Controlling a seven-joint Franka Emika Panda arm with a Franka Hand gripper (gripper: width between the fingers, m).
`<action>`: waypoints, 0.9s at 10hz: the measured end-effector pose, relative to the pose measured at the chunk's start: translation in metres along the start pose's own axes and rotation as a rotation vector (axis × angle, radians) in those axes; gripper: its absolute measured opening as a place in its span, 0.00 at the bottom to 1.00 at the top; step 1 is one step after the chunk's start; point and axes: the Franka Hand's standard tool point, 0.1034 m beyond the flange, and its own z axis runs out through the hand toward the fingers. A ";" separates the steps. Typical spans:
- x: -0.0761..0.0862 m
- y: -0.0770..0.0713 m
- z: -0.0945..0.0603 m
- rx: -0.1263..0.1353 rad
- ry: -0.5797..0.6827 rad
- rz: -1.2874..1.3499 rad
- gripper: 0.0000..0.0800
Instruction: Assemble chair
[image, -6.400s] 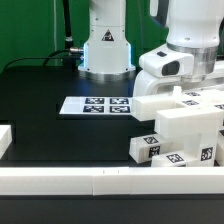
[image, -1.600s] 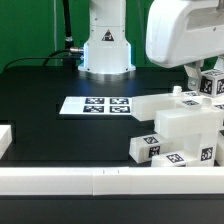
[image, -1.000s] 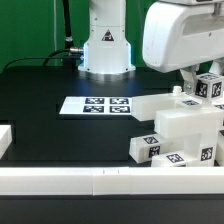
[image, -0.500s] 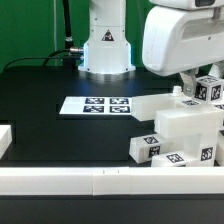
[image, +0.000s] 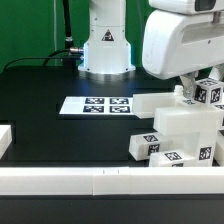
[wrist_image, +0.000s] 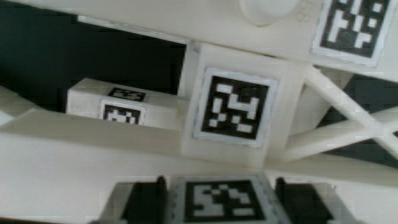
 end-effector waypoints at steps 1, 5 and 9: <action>0.000 0.000 0.000 0.000 0.000 0.000 0.36; -0.002 0.004 0.002 0.000 -0.003 0.006 0.36; -0.002 0.004 0.002 0.000 -0.002 0.006 0.36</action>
Offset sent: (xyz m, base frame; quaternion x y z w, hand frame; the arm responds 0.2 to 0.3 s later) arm 0.0043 0.0002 -0.0036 0.0086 -0.0113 -0.0058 0.9999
